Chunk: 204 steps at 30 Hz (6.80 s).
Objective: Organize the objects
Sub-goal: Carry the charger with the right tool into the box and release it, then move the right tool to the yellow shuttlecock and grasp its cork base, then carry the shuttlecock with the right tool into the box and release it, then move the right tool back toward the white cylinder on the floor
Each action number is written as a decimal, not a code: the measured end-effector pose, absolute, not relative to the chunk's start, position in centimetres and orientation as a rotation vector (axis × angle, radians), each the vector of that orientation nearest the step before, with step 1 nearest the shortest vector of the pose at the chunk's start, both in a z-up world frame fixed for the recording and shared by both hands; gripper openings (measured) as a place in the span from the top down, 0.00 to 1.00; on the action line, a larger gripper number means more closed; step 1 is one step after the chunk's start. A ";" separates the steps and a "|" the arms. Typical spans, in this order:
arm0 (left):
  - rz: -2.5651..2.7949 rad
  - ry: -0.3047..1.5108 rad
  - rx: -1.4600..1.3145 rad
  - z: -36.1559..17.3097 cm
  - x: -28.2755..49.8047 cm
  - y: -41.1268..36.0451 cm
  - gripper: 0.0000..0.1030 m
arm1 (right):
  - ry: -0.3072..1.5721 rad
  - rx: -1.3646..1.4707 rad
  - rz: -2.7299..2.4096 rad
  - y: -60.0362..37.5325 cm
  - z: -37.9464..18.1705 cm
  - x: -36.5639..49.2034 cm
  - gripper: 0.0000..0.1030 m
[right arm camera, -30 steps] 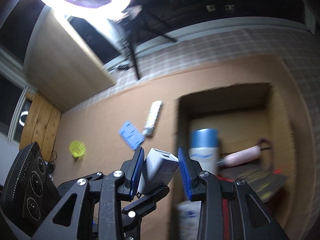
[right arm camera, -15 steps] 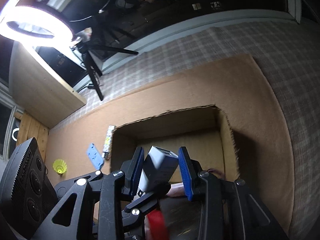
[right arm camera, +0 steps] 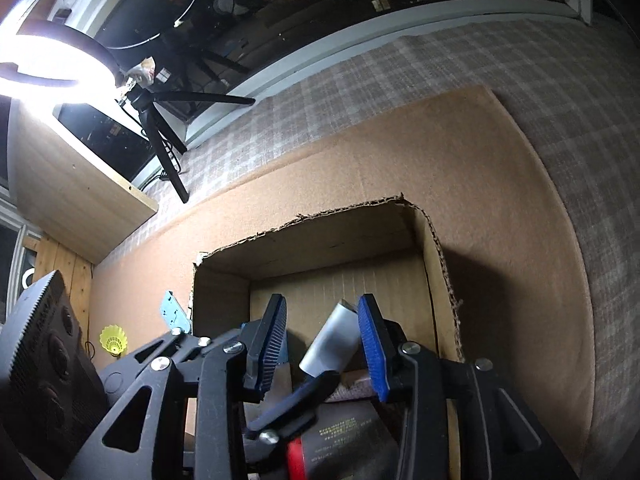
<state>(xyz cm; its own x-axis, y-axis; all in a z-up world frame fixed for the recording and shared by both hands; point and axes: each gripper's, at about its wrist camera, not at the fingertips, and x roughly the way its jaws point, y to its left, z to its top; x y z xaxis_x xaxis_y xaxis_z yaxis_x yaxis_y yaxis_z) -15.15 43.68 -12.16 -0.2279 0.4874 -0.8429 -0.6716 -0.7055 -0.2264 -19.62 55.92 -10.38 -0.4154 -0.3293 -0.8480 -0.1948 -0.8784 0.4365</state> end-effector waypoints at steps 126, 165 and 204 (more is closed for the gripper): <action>2.245 -0.098 -1.327 -10.7 -9.8 -0.2 0.68 | -0.396 1.455 -2.086 16.6 -8.1 -13.2 0.97; 1.984 0.188 -1.154 -8.2 -11.1 37.7 0.70 | -0.675 1.438 -2.568 50.4 -4.7 -10.1 0.97; 2.224 0.136 -1.343 -10.4 -8.6 15.1 0.60 | -0.585 1.367 -2.496 42.7 -4.3 -9.0 0.60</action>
<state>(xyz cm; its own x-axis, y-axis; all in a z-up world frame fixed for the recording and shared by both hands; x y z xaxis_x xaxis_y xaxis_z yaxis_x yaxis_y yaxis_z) -8.63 15.09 -10.43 -0.3624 0.3894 -0.8468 -0.4895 -0.8526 -0.1826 -9.03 42.70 -4.34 -0.5355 -0.3880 -0.7501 0.0145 -0.8923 0.4513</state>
